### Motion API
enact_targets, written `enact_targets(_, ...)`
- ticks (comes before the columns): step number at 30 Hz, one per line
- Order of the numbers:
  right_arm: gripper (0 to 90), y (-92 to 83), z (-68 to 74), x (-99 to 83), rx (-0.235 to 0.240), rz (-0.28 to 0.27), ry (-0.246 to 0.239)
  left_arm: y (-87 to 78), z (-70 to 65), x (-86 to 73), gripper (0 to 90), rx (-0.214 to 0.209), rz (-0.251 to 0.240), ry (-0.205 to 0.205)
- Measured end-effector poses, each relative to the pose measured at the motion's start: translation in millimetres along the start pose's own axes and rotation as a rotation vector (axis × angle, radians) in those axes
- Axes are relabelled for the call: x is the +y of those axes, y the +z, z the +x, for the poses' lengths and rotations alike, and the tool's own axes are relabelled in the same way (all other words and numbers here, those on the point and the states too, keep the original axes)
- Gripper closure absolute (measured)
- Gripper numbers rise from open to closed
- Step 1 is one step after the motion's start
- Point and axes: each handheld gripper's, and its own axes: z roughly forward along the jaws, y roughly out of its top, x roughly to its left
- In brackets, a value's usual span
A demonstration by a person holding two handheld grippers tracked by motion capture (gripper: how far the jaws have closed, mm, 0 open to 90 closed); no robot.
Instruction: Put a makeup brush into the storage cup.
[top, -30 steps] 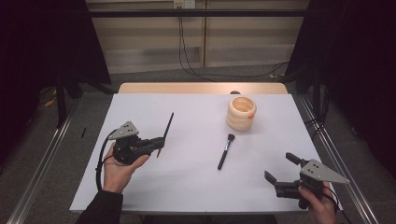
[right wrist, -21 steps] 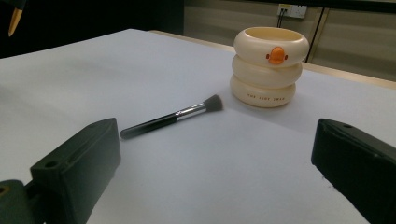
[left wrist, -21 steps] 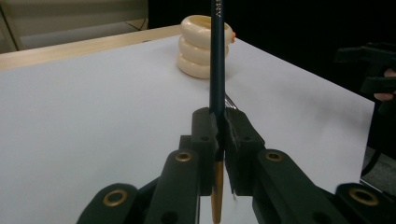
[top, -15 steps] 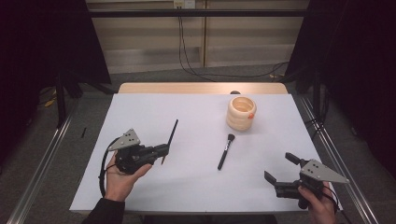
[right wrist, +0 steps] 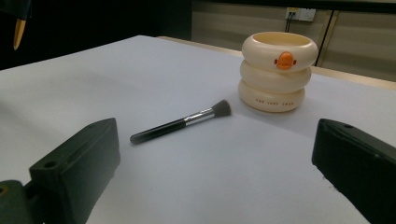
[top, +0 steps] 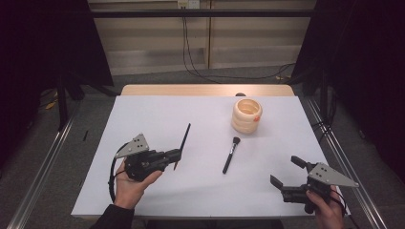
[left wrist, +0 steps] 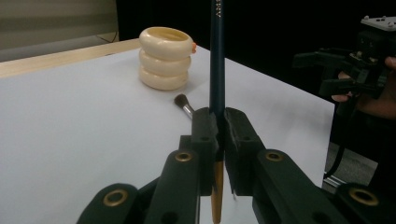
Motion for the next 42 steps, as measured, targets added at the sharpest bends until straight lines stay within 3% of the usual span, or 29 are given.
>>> enact_targets(1,0.3,0.1,0.1,0.0,0.005,-0.001,0.001,2.0,-0.2,0.0,83.4,-0.021,-0.001,0.000)
enact_targets(6,0.0,-0.2,1.4,0.5,0.006,-0.014,0.003,8.4,-3.9,0.5,83.4,-0.015,0.025,0.023)
enact_targets(8,0.0,0.0,1.8,0.5,0.008,-0.015,0.003,10.7,-5.5,1.1,83.4,-0.017,0.021,0.015)
enact_targets(13,0.0,0.4,2.4,1.1,0.025,-0.026,-0.001,23.4,-12.3,2.9,83.4,-0.040,0.066,0.052)
enact_targets(25,0.0,3.6,6.5,0.7,0.061,-0.027,-0.027,32.1,-26.4,7.6,83.4,-0.090,0.100,0.090)
enact_targets(27,0.0,4.7,6.8,0.2,0.107,-0.023,-0.029,35.7,-28.4,8.3,83.4,-0.101,0.115,0.094)
enact_targets(30,0.0,4.2,6.7,0.2,0.134,-0.019,-0.035,38.2,-30.2,8.0,83.4,-0.113,0.122,0.096)
enact_targets(33,0.0,5.5,7.6,-1.0,0.179,0.025,-0.037,40.7,-37.3,3.7,83.4,-0.128,0.151,0.104)
enact_targets(38,0.0,6.8,9.0,-0.1,0.200,0.016,-0.030,44.7,-40.5,1.8,83.4,-0.145,0.170,0.106)
enact_targets(42,0.0,11.8,16.2,2.2,0.244,0.032,-0.040,49.4,-40.3,1.8,83.4,-0.154,0.207,0.108)
